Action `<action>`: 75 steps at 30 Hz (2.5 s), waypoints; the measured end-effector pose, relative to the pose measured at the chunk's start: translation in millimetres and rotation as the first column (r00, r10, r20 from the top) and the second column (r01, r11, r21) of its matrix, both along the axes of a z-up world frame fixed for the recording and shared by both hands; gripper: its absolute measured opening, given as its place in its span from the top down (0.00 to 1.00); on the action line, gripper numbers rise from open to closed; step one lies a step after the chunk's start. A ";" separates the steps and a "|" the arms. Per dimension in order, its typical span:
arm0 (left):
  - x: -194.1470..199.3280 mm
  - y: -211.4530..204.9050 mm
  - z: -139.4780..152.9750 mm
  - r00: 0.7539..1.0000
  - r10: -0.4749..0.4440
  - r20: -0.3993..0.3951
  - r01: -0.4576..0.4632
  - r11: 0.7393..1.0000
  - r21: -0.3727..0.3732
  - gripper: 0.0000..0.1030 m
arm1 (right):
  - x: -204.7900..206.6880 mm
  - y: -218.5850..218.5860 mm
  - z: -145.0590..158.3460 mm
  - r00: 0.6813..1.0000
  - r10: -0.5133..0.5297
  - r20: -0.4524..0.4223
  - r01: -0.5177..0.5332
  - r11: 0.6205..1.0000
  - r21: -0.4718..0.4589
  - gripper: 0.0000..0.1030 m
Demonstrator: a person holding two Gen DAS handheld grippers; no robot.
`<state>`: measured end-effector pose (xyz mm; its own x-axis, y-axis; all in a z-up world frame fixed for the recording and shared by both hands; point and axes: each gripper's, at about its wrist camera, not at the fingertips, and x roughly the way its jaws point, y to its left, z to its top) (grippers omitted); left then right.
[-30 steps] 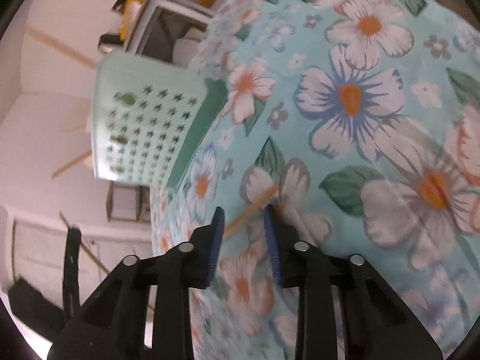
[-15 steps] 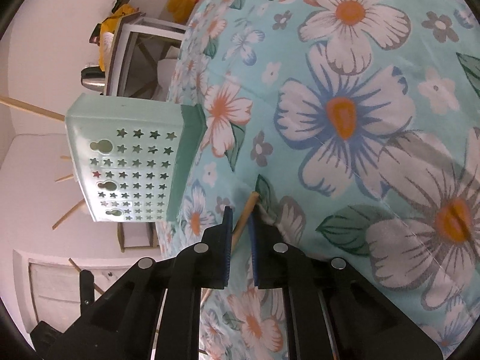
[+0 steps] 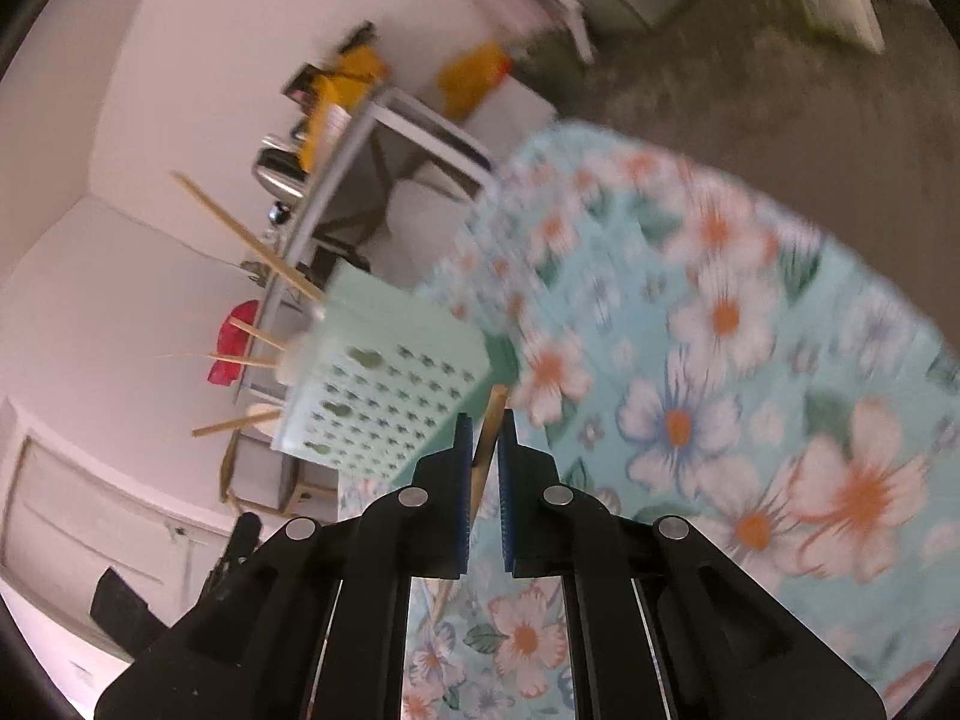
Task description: Organize utensils
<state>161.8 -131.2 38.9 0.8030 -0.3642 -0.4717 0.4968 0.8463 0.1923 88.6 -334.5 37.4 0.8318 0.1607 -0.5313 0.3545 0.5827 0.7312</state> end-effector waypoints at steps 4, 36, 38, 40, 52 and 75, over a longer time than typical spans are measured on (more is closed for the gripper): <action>3.0 0.6 -0.3 1.000 0.005 -0.008 -0.005 1.000 -0.003 0.95 | -7.1 3.1 23.9 0.999 0.002 0.049 0.003 0.995 -0.099 0.96; 47.2 72.2 57.2 0.971 -0.100 -0.218 -0.018 0.877 -0.481 0.95 | -24.5 15.9 73.4 0.989 0.011 0.145 0.033 0.954 -0.297 0.97; 45.7 75.3 65.6 0.970 -0.116 -0.213 -0.010 0.858 -0.513 0.95 | -25.6 14.8 72.8 0.990 0.009 0.143 0.034 0.955 -0.295 0.97; 43.4 75.5 76.5 0.969 -0.140 -0.203 0.007 0.838 -0.546 0.95 | -26.7 13.0 72.3 0.990 0.006 0.143 0.036 0.956 -0.290 0.97; 40.8 47.5 173.2 0.982 -0.167 0.084 0.177 0.691 -0.701 0.95 | -36.5 5.6 72.4 0.986 -0.009 0.164 0.053 0.964 -0.262 0.97; 42.6 25.7 103.6 0.993 -0.096 0.064 0.116 0.804 -0.583 0.53 | -31.6 8.9 104.5 0.972 0.014 0.235 0.074 0.930 -0.360 0.97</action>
